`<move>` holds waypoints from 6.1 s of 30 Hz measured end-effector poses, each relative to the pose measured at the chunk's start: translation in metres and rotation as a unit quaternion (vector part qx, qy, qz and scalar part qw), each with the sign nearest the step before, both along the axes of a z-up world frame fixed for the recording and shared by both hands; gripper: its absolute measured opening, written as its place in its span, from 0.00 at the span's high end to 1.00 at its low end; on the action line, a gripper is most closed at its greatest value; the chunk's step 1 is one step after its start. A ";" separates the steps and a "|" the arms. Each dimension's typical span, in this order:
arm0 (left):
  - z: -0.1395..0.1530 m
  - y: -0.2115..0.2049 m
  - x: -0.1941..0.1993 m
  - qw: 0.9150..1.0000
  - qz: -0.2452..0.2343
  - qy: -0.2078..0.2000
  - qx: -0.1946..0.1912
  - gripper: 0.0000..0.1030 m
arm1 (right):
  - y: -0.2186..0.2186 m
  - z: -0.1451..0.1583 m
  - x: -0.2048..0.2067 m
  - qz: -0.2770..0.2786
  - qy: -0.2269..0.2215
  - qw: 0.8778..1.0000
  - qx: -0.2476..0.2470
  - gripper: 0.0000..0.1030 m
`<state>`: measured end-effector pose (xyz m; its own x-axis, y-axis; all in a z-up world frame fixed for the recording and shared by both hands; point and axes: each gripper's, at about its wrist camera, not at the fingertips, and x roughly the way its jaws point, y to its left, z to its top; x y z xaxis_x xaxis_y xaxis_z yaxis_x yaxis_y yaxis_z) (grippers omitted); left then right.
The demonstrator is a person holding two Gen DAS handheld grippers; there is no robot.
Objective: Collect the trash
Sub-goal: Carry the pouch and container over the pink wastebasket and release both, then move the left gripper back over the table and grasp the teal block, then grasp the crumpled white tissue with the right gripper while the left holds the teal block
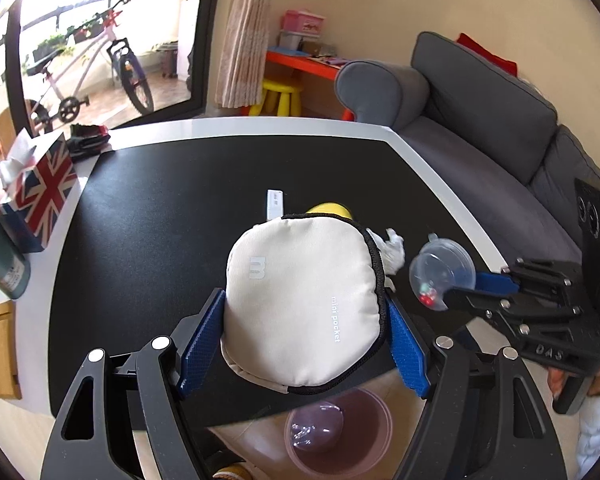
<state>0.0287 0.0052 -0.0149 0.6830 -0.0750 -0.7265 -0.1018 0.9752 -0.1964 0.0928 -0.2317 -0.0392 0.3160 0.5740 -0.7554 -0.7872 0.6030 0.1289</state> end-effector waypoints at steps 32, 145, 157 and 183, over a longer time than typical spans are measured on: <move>-0.092 -0.085 -0.060 0.992 -0.082 0.087 -0.029 0.14 | -0.056 -0.058 -0.074 0.001 0.053 0.998 -0.031 0.76; -0.060 0.011 0.060 0.996 0.023 0.068 -0.058 0.73 | -0.021 -0.043 0.033 -0.056 0.039 0.998 0.000 0.06; -0.050 0.013 0.051 0.997 0.019 0.055 -0.050 0.73 | 0.010 -0.057 0.088 -0.064 0.028 0.997 -0.037 0.06; -0.045 0.005 0.038 0.998 0.004 0.050 -0.033 0.73 | 0.007 -0.039 0.068 -0.035 0.023 0.999 -0.030 0.84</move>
<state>0.0669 0.0104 -0.0599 0.6082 -0.1200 -0.7847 -0.1327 0.9592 -0.2495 0.1604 -0.2242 -0.0786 0.3184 0.5053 -0.8020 -0.7373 0.6638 0.1255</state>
